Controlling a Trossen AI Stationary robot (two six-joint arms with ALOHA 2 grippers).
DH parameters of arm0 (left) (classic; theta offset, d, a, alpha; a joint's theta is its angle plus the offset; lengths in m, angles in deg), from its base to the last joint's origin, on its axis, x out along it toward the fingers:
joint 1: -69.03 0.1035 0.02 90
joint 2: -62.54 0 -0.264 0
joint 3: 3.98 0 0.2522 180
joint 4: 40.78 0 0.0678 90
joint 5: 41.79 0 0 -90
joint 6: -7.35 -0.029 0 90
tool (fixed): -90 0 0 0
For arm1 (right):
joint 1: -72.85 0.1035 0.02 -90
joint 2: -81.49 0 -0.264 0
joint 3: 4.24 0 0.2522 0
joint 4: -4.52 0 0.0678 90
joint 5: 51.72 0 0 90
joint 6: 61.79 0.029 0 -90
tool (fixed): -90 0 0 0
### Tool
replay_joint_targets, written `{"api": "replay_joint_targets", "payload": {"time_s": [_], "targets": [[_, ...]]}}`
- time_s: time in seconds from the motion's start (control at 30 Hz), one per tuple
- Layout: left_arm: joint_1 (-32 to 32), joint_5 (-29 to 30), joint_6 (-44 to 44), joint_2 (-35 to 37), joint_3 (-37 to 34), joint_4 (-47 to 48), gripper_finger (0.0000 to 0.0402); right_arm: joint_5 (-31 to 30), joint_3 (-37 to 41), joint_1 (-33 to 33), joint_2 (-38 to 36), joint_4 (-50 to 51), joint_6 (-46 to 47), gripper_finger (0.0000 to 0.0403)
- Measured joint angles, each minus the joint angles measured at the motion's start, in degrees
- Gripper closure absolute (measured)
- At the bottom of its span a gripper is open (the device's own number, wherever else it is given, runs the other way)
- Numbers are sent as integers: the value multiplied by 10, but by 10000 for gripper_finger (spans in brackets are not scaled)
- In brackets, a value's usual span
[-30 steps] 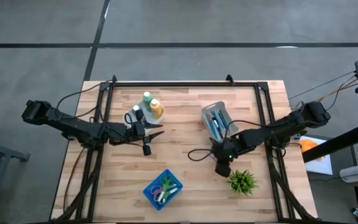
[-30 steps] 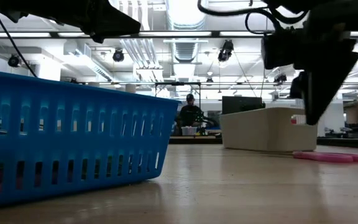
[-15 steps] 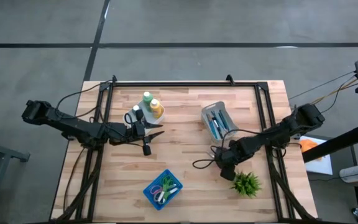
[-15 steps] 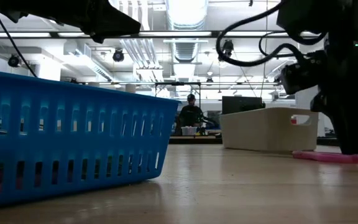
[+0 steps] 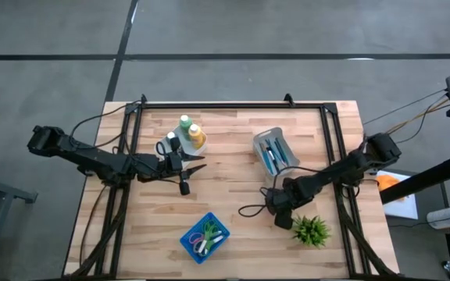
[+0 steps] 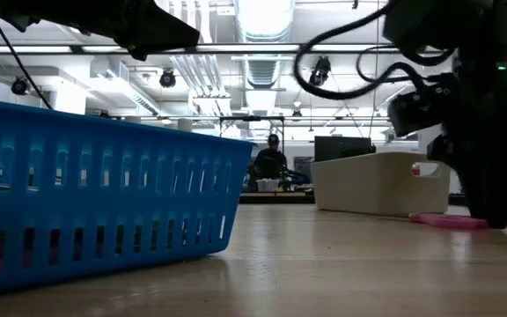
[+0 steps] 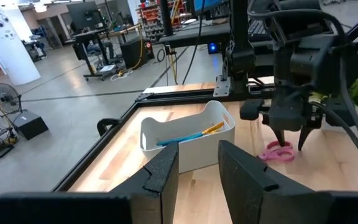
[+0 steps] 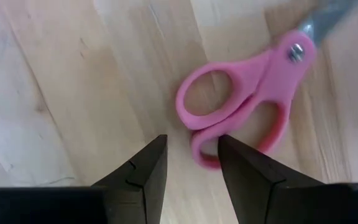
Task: Pick & Place Paint Supplies
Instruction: Put the pink scissors into the blue bin
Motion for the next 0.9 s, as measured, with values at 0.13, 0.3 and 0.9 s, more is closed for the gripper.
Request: {"api": "replay_joint_targets", "payload": {"time_s": [0.13, 0.3, 0.9], "targets": [[0, 0, 1, 0, 0, 1, 288, -21, -25, -2, 9, -51, -18, 260], [0, 0, 2, 0, 0, 0, 288, -20, -58, -4, 41, -110, -88, 260], [0, 0, 12, 0, 0, 1, 288, -65, -273, -60, 208, -29, -341, 260]]}}
